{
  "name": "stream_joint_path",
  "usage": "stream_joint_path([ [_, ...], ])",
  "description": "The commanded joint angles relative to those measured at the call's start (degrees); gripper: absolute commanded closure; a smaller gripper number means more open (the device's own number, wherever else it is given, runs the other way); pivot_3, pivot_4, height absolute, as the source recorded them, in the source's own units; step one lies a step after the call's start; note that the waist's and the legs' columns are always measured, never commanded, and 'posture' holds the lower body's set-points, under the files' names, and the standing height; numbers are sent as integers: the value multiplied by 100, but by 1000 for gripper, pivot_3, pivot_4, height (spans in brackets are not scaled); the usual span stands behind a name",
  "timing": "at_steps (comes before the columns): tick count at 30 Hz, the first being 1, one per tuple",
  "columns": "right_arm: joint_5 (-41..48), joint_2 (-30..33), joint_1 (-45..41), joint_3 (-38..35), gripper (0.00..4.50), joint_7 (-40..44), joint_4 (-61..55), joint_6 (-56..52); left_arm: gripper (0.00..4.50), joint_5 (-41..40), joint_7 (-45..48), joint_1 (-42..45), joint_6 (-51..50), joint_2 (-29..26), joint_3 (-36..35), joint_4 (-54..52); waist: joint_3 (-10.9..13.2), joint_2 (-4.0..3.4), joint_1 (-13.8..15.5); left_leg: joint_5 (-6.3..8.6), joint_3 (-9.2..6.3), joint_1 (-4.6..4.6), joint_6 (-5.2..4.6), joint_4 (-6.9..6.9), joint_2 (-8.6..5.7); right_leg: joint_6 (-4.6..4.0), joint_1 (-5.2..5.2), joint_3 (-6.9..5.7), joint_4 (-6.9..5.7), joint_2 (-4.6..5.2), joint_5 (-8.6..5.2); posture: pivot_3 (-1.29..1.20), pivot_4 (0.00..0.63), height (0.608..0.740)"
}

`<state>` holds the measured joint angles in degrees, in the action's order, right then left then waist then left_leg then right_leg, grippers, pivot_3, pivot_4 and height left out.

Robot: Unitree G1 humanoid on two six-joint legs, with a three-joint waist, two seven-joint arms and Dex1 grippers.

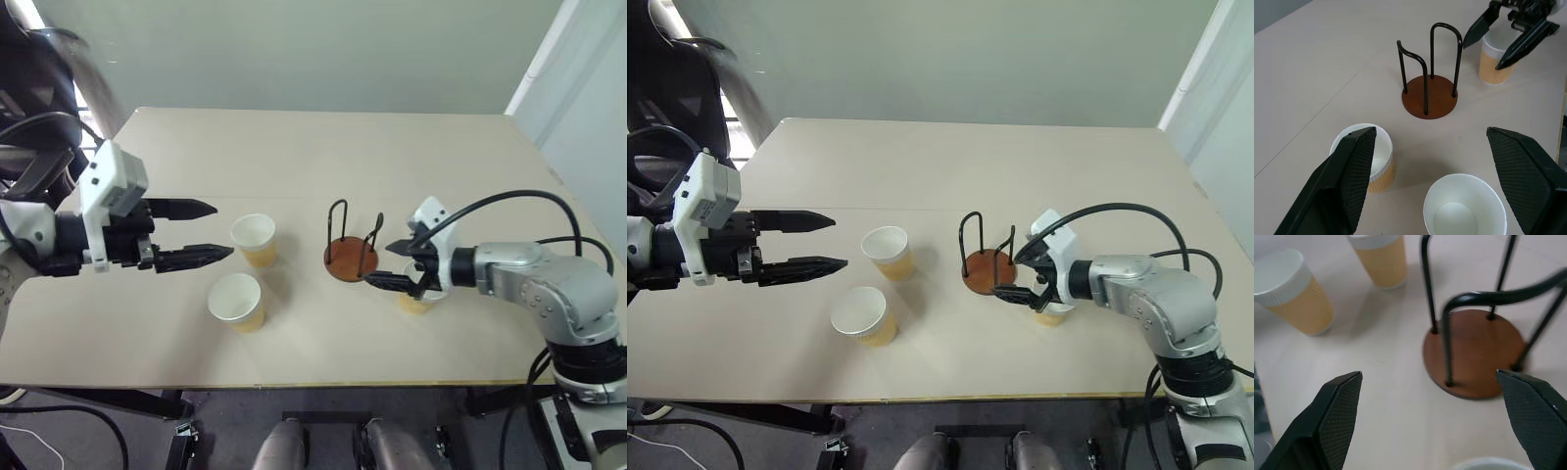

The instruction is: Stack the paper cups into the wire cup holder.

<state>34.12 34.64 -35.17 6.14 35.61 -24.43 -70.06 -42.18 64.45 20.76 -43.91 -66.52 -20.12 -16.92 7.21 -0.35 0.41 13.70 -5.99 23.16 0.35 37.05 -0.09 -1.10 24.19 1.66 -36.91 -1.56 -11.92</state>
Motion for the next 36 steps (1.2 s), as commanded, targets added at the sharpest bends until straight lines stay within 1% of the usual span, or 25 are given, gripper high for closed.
stream_joint_path([
  [1,-61,-149,-290,41,0,-151,23,52,660,-23,-57,3,-6,-115,-256,-151,0,0,0,0,0,0,0,0,0,-1,0,0,0,0,1,0,150,740],
  [8,-305,-496,-500,283,0,-309,317,281,660,-45,-147,-54,-62,-113,-301,-261,0,0,3,2,0,1,2,0,0,-8,4,0,0,0,4,0,150,740],
  [14,-441,-591,-504,427,0,-314,404,430,660,-50,-187,-163,-96,-137,-437,-340,0,0,5,5,-1,3,7,-3,1,-10,9,-2,-1,0,3,0,150,740],
  [15,-462,-602,-510,433,361,-310,417,446,613,-55,-195,-175,-105,-139,-455,-354,0,1,6,5,-1,3,7,-3,1,-11,8,-2,-1,0,3,0,150,740],
  [16,-477,-610,-513,437,518,-306,426,457,613,-60,-201,-183,-113,-140,-468,-364,0,1,6,6,-1,3,7,-2,1,-11,8,-2,-1,0,3,0,150,740],
  [17,-501,-632,-517,458,808,-309,454,481,613,-64,-207,-197,-123,-143,-486,-375,0,1,6,6,-1,3,7,-2,1,-11,8,-2,-1,0,3,0,150,740],
  [19,-547,-675,-519,488,1567,-315,505,528,613,-65,-222,-224,-131,-148,-515,-387,0,1,4,6,-1,3,8,-2,1,-13,9,-2,-2,0,3,0,150,740],
  [24,-652,-765,-470,486,3230,-341,617,620,613,-111,-240,-313,-184,-153,-606,-463,0,1,4,7,-1,3,10,-3,2,-15,11,-2,-4,0,2,0,150,740],
  [27,-726,-711,-408,565,4432,-255,660,695,613,-98,-241,-363,-181,-156,-627,-464,-1,1,6,7,-1,4,10,-2,1,-15,11,-2,-3,0,2,0,150,740],
  [31,-669,-554,-327,617,4432,19,590,783,613,-89,-192,-472,-184,-190,-667,-487,-5,7,4,10,-1,0,15,-3,3,-18,9,-4,-4,0,2,0,150,740],
  [36,-414,35,-113,745,4432,1090,215,1254,613,-130,-167,-473,-179,-219,-645,-471,-10,15,22,12,-1,3,17,-2,2,-19,8,-3,-1,0,1,0,150,740],
])
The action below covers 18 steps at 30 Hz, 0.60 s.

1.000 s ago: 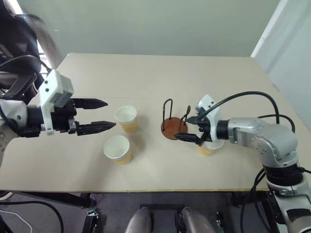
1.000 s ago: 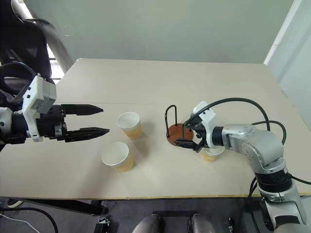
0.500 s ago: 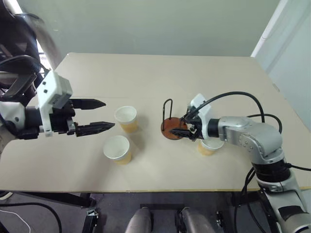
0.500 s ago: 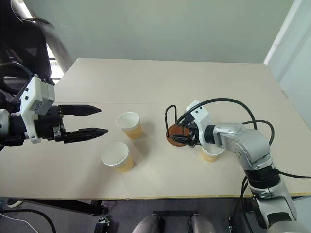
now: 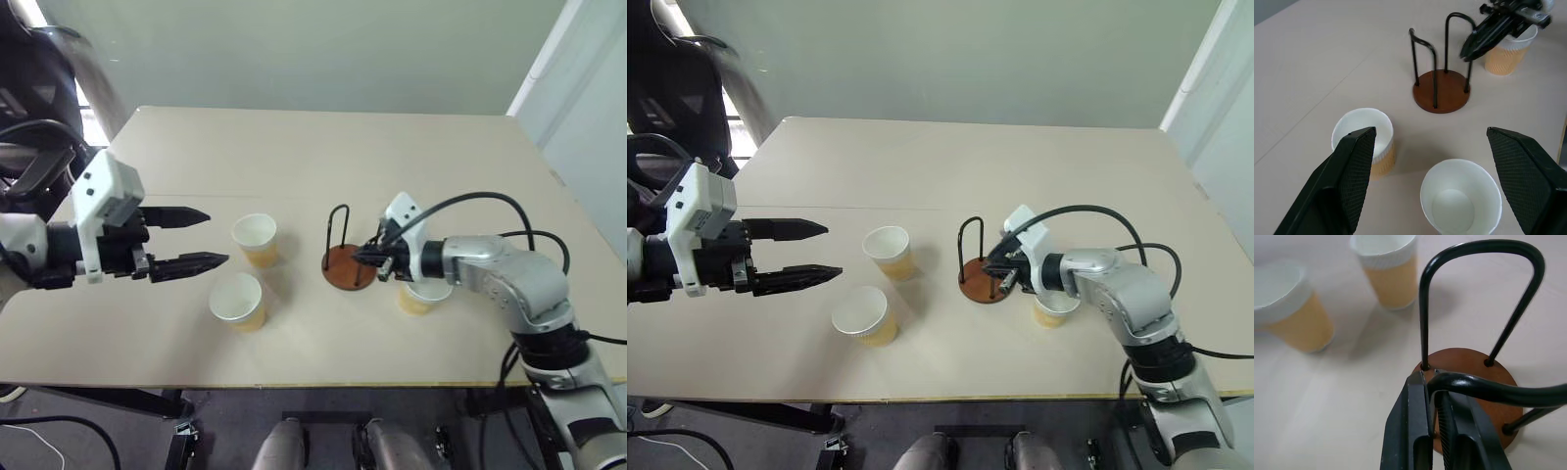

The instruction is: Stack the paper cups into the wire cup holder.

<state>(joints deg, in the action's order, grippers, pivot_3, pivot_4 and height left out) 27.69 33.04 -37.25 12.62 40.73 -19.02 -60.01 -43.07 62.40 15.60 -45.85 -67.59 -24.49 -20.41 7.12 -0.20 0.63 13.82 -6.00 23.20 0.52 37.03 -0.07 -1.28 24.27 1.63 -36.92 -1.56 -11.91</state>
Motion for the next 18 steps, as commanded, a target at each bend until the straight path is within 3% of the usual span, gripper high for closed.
stream_joint_path([
  [1,301,324,156,96,4432,865,-445,422,613,-46,46,51,21,-125,-197,-107,0,0,-1,1,0,0,1,0,0,0,0,1,0,0,0,0,150,740],
  [9,718,910,535,155,4432,2388,-929,1195,613,-54,130,247,48,-219,17,9,-1,3,-6,1,1,1,4,-1,1,-6,0,0,0,-4,-5,0,150,740],
  [18,166,851,667,499,4432,2511,-716,1911,613,-24,197,353,37,-284,106,53,0,3,-14,-5,0,-2,-1,1,3,-6,-1,2,-1,-4,-5,0,150,740],
])
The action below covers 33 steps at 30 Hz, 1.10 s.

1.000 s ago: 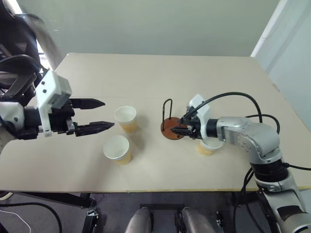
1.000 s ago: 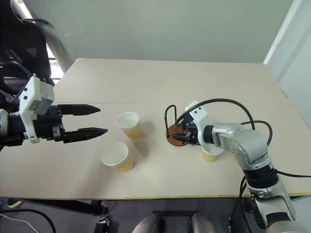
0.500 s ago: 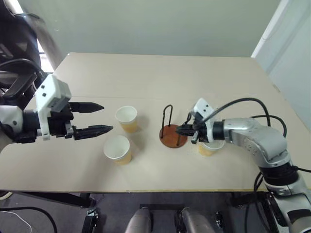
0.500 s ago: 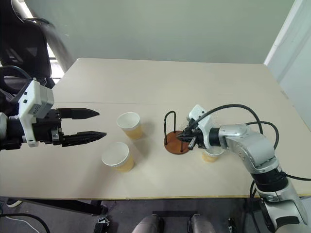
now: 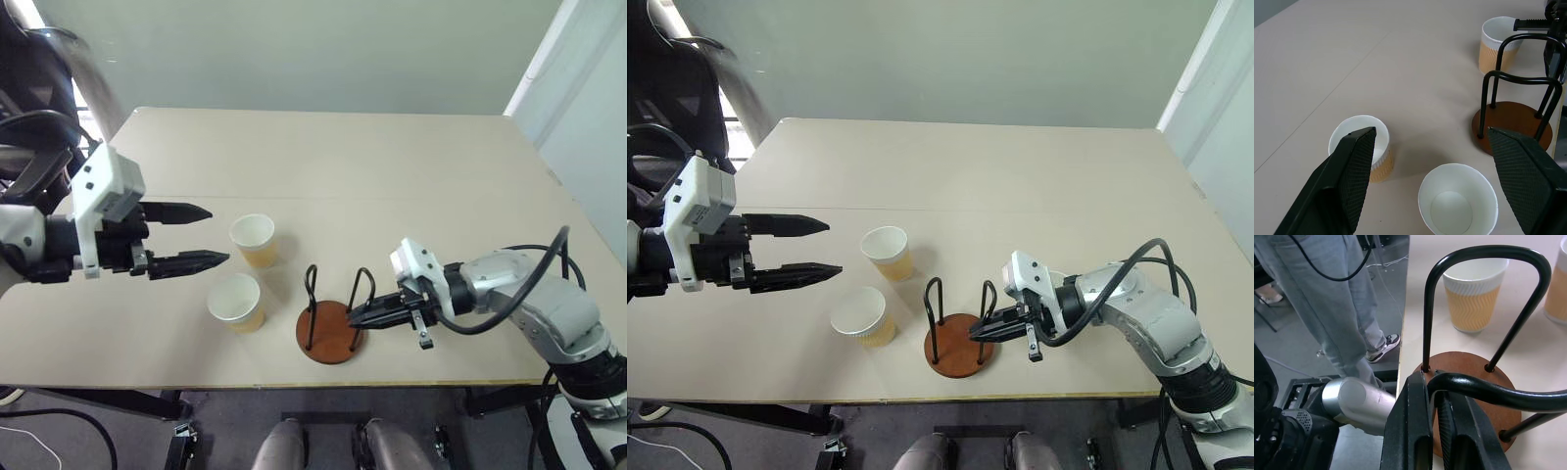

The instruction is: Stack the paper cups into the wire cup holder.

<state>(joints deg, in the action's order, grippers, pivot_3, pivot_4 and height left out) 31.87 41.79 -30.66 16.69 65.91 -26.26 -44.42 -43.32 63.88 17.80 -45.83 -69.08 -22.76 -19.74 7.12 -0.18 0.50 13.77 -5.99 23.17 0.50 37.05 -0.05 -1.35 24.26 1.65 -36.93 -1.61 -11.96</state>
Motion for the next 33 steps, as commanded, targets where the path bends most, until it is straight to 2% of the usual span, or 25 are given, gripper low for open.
stream_joint_path([
  [1,-329,-35,8,138,4432,-16,40,424,613,2,49,141,39,-141,-58,-9,0,0,-1,0,0,0,0,0,0,0,0,0,0,0,0,0,150,740],
  [14,-848,-167,-348,515,4432,22,193,515,613,13,79,269,65,-150,10,19,0,0,-2,2,0,0,-1,0,1,-2,0,0,-1,0,2,0,150,740],
  [18,-971,-246,-432,534,3460,-36,252,598,613,-42,114,298,38,-153,8,-7,0,0,-2,2,0,1,-1,0,1,-2,0,0,-1,0,2,0,150,740],
  [24,-1008,-191,-507,434,1362,46,232,629,613,-3,144,339,80,-156,53,43,0,0,-1,2,0,1,-1,-1,2,-3,1,-1,0,0,2,0,150,740],
  [28,-938,114,-651,256,26,266,110,617,613,36,184,447,148,-149,158,130,0,0,5,2,0,3,-1,0,1,-3,1,-1,0,0,2,0,150,740],
  [33,-1035,727,-833,117,26,635,-51,843,613,109,240,667,287,-80,417,271,0,1,2,3,0,2,1,-1,2,-10,1,-1,-1,0,-1,0,150,740],
])
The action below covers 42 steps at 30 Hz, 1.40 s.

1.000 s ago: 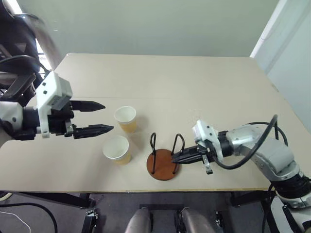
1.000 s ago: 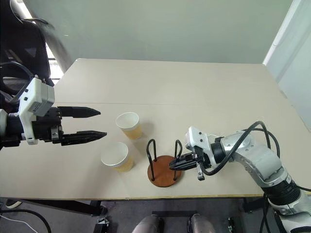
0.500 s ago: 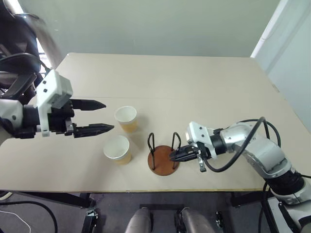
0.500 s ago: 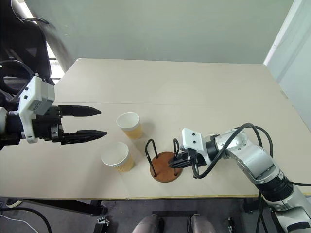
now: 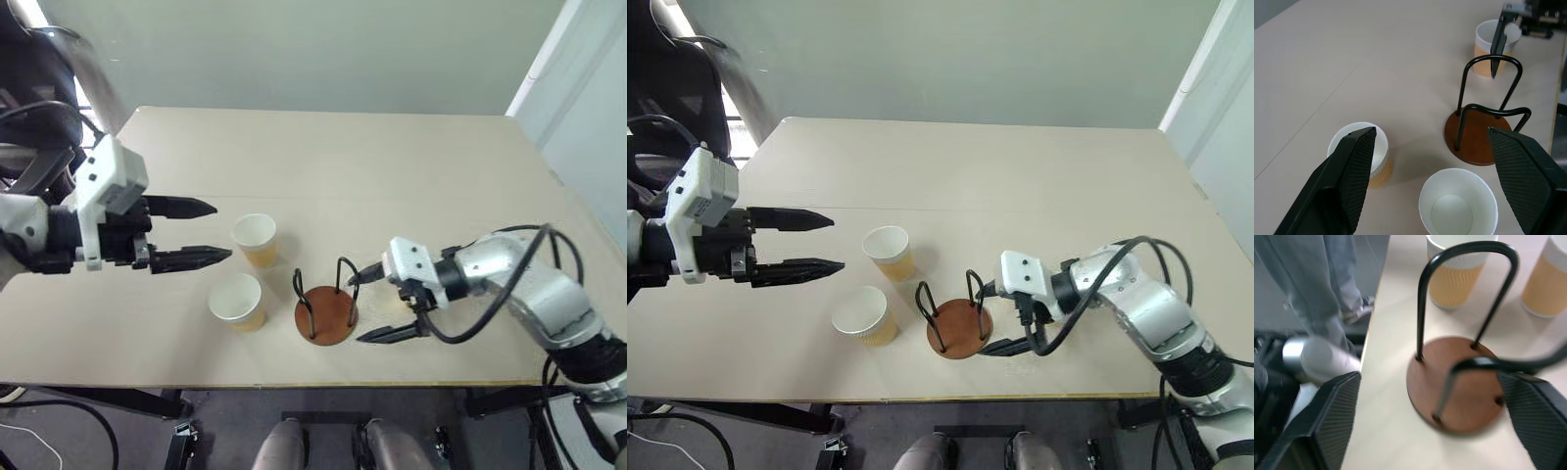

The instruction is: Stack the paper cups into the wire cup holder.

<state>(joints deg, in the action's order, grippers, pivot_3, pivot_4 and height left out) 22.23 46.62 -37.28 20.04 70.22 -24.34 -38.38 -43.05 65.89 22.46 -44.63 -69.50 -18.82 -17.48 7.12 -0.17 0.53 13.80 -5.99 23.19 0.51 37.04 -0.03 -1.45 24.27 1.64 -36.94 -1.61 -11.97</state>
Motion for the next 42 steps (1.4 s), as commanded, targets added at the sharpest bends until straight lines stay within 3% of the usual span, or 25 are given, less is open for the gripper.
stream_joint_path([
  [1,-141,349,-205,-216,26,264,-269,321,613,98,51,237,195,-25,73,68,0,-1,-1,1,0,0,1,-1,0,-1,0,0,0,0,0,0,150,740],
  [8,-258,1495,-875,-884,26,1167,138,1119,613,-62,458,820,312,103,466,284,5,-4,20,-1,-1,16,-2,3,-2,4,11,0,1,0,3,0,150,740],
  [13,-471,2061,-525,-1013,26,1517,308,1488,613,-269,1288,840,286,-100,770,-57,1,4,24,11,-1,18,-2,0,-1,8,10,0,7,0,-4,0,150,740],
  [23,-1185,1767,17,-473,26,1415,397,1799,613,-79,1348,923,218,-213,1025,-413,5,-1,4,5,5,5,-11,4,3,19,0,2,2,-1,1,0,150,740],
  [33,-1734,1465,217,-153,26,1425,782,2254,613,-263,1059,529,-28,-385,608,-808,5,-2,-1,1,6,0,-18,7,3,26,-7,4,4,-1,5,0,150,740],
  [36,-1980,1383,223,-20,634,1400,995,2485,613,-266,1002,458,-72,-427,498,-836,6,-1,1,1,6,0,-18,8,2,26,-8,4,5,-1,5,0,150,740],
  [42,-2247,1150,71,90,2763,1438,1318,2674,613,-265,901,315,-104,-458,366,-888,6,-1,-2,1,6,-5,-18,7,4,24,-8,3,-1,-1,6,0,150,740],
])
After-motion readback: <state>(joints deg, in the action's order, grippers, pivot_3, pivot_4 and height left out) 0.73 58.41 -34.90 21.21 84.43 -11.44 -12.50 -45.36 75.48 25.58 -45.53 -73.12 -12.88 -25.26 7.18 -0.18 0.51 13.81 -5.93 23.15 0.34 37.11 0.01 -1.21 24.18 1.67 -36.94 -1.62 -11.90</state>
